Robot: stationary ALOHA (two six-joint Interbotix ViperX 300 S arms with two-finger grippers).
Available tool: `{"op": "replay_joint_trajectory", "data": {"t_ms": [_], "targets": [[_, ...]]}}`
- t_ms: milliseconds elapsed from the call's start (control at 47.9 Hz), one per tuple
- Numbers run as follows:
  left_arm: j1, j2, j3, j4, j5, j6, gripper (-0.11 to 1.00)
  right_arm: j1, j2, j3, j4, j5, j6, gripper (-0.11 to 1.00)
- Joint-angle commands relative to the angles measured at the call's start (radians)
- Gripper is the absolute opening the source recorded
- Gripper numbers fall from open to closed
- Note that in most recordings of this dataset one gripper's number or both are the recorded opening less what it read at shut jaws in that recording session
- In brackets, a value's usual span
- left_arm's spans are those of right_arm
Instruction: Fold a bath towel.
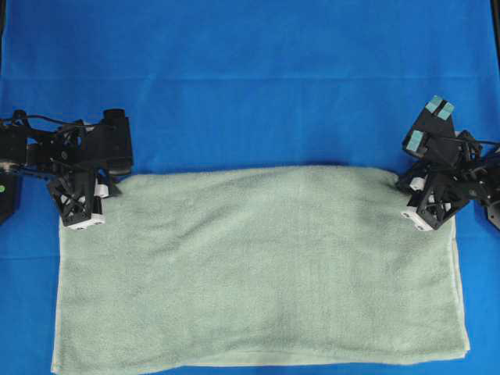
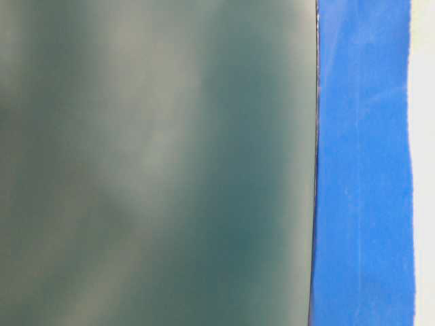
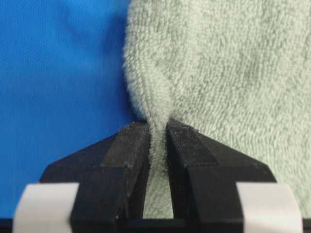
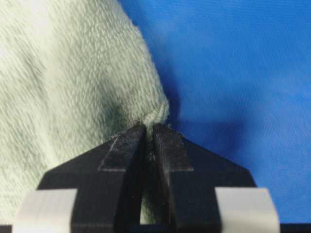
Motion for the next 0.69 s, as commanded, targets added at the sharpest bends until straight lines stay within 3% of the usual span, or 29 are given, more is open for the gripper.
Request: {"op": "replay_joint_trajectory", "data": {"t_ms": [0, 209, 355, 481, 585, 669], "targets": [[0.003, -0.069, -0.061, -0.002, 0.086, -0.012, 0.09, 0.005, -0.071, -0.041, 0.002, 0.064, -0.003, 0.07], [-0.015, -0.268, -0.198, -0.002, 0.322, -0.031, 0.09, 0.071, -0.313, -0.152, 0.005, 0.339, -0.086, 0.07], [-0.041, -0.390, -0.255, 0.000, 0.370, -0.031, 0.09, 0.160, -0.453, -0.244, 0.008, 0.479, -0.147, 0.07], [-0.055, -0.465, -0.255, -0.002, 0.376, -0.032, 0.09, 0.207, -0.503, -0.282, -0.003, 0.541, -0.156, 0.07], [-0.057, -0.488, -0.245, -0.002, 0.373, -0.044, 0.09, 0.201, -0.503, -0.287, -0.034, 0.581, -0.150, 0.07], [-0.074, -0.491, -0.249, -0.002, 0.356, -0.072, 0.09, 0.161, -0.477, -0.296, -0.095, 0.637, -0.141, 0.07]]}}
